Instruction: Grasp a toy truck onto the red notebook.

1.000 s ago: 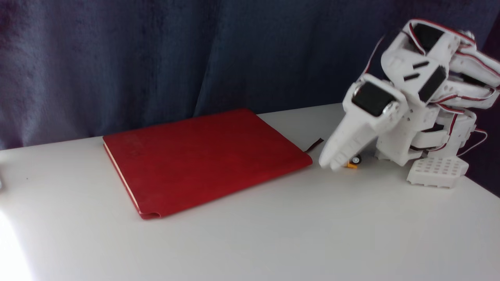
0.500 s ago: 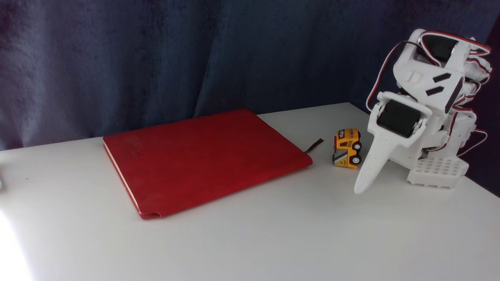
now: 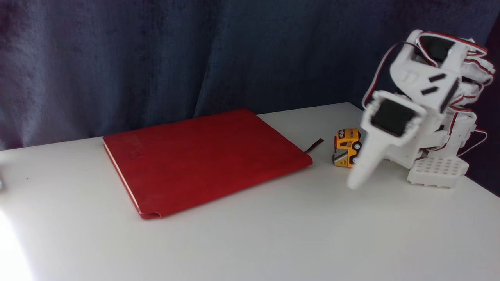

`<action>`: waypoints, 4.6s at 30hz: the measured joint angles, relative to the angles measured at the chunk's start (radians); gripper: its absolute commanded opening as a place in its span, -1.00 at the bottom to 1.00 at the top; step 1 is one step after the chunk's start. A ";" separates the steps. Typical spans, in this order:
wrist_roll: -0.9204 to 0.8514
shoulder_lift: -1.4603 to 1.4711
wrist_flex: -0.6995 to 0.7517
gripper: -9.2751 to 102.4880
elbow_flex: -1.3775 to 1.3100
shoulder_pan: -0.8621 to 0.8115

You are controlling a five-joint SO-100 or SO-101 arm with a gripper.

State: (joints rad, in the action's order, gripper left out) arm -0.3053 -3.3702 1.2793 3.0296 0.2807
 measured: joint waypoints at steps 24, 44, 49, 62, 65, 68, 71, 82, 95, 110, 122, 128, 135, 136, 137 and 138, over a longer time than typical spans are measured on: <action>-0.046 0.000 0.038 -0.66 -0.032 -0.161; -0.057 -0.002 0.037 -0.84 -0.025 0.028; -0.057 -0.002 0.037 -0.84 -0.025 0.028; -0.057 -0.002 0.037 -0.84 -0.025 0.026; -0.057 -0.002 0.037 -0.84 -0.025 0.026; -0.057 -0.002 0.037 -0.84 -0.025 0.026; -0.057 -0.002 0.037 -0.84 -0.025 0.026; -0.057 -0.002 0.037 -0.84 -0.025 0.026; -0.057 -0.002 0.037 -0.84 -0.025 0.026; -0.057 -0.002 0.037 -0.84 -0.025 0.026; -0.046 -0.002 0.028 -0.53 -0.018 -0.077; -0.021 0.061 0.028 -0.49 -0.083 -0.238; 0.020 0.534 -0.097 -0.51 -0.285 -0.474; 0.020 0.577 -0.118 -0.50 -0.288 -0.503; 0.012 0.584 -0.138 -0.49 -0.287 -0.528; 0.012 0.586 -0.155 -0.48 -0.290 -0.557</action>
State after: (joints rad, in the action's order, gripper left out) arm -0.2930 -2.7842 1.1244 2.7397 -0.2761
